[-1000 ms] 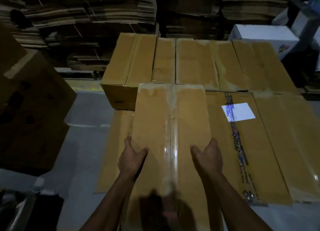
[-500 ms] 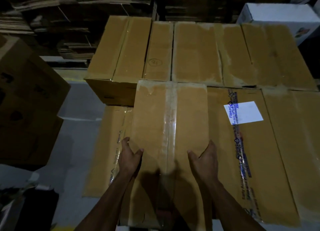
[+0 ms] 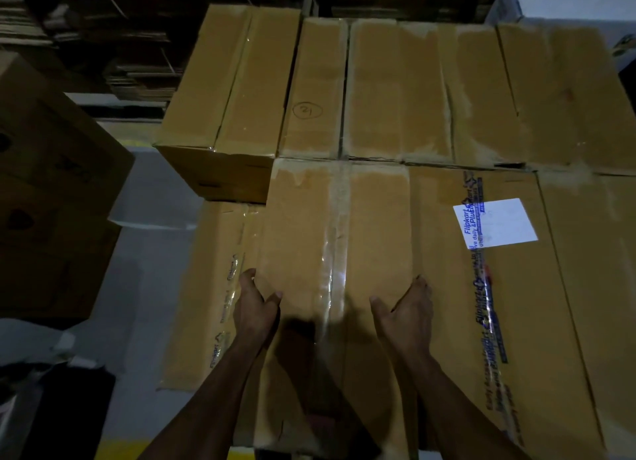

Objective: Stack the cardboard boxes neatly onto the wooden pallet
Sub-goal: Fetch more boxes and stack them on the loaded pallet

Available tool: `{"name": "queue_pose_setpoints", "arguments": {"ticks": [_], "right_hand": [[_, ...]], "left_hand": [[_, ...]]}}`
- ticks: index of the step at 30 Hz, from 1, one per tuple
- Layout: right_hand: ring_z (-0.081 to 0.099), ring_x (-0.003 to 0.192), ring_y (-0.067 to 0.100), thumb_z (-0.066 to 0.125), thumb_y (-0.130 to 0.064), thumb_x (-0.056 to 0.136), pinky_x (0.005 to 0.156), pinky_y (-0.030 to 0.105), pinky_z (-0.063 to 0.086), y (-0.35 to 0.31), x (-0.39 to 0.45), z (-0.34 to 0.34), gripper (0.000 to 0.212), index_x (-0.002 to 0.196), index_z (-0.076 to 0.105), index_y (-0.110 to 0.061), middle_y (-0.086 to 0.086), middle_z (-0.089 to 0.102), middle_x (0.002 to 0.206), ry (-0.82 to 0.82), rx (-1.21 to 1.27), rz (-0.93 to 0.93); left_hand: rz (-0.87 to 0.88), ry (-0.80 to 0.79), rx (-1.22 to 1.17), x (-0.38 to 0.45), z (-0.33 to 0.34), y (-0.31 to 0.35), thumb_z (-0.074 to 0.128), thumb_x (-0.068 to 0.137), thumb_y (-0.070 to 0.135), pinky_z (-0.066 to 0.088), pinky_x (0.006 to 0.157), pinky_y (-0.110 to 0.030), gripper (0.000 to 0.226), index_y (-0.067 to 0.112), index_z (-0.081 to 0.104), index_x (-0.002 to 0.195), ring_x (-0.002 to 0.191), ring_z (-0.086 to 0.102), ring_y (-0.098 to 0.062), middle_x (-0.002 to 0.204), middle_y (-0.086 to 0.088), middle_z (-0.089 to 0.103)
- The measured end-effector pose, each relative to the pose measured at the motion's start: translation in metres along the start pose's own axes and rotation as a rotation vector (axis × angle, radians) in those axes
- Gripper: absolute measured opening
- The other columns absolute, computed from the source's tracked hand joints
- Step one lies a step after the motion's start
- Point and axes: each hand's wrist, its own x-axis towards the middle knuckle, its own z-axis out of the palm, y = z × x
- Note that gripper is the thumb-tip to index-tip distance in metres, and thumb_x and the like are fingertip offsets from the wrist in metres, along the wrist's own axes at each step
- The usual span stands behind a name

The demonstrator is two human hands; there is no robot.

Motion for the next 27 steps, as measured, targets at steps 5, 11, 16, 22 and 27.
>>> {"name": "queue_pose_setpoints", "arguments": {"ticks": [5,11,16,22,27], "right_hand": [[0.004,0.152,0.034,0.069,-0.044,0.088,0.122,0.042,0.006,0.0,0.013,0.005,0.101,0.155,0.012,0.005,0.022,0.01,0.164,-0.027,-0.14,-0.036],[-0.015,0.152,0.028,0.043,-0.051,0.098,0.121,0.044,-0.007,0.007,0.018,0.013,0.085,0.158,-0.001,-0.009,0.012,-0.014,0.165,-0.129,-0.404,-0.112],[-0.017,0.152,0.027,0.032,-0.057,0.1,0.121,0.044,-0.008,0.013,0.016,0.011,0.084,0.158,-0.008,-0.01,0.012,-0.019,0.164,-0.137,-0.509,-0.153],[-0.011,0.153,0.026,0.037,-0.048,0.101,0.123,0.042,-0.001,0.016,-0.004,-0.006,0.078,0.159,0.001,-0.012,0.011,-0.013,0.166,-0.187,-0.544,-0.224],[-0.008,0.153,0.027,0.042,-0.044,0.101,0.123,0.041,0.001,0.048,-0.071,-0.014,0.076,0.159,0.004,-0.014,0.011,-0.01,0.166,-0.279,-0.565,-0.251]], "left_hand": [[-0.041,0.003,0.022,0.013,0.009,0.003,0.07,0.088,0.019,0.043,0.093,-0.04,0.066,0.013,0.032,0.142,0.113,0.059,-0.038,0.122,-0.018,0.063],[-0.057,0.025,0.045,0.019,0.026,-0.002,0.07,0.087,0.02,0.043,0.091,-0.041,0.065,0.014,0.032,0.139,0.109,0.061,-0.038,0.117,-0.02,0.064],[-0.038,0.015,0.069,0.021,0.029,-0.002,0.068,0.088,0.016,0.044,0.093,-0.043,0.07,0.013,0.027,0.145,0.114,0.058,-0.037,0.127,-0.018,0.059],[0.172,-0.054,0.108,0.011,0.011,-0.009,0.068,0.09,0.02,0.033,0.111,-0.041,0.085,0.006,0.015,0.155,0.139,0.036,-0.034,0.155,-0.016,0.031],[0.281,-0.162,0.468,-0.047,-0.007,-0.053,0.057,0.095,0.039,0.035,0.109,-0.045,0.08,0.013,0.012,0.157,0.142,0.032,-0.035,0.162,-0.013,0.016]]}}
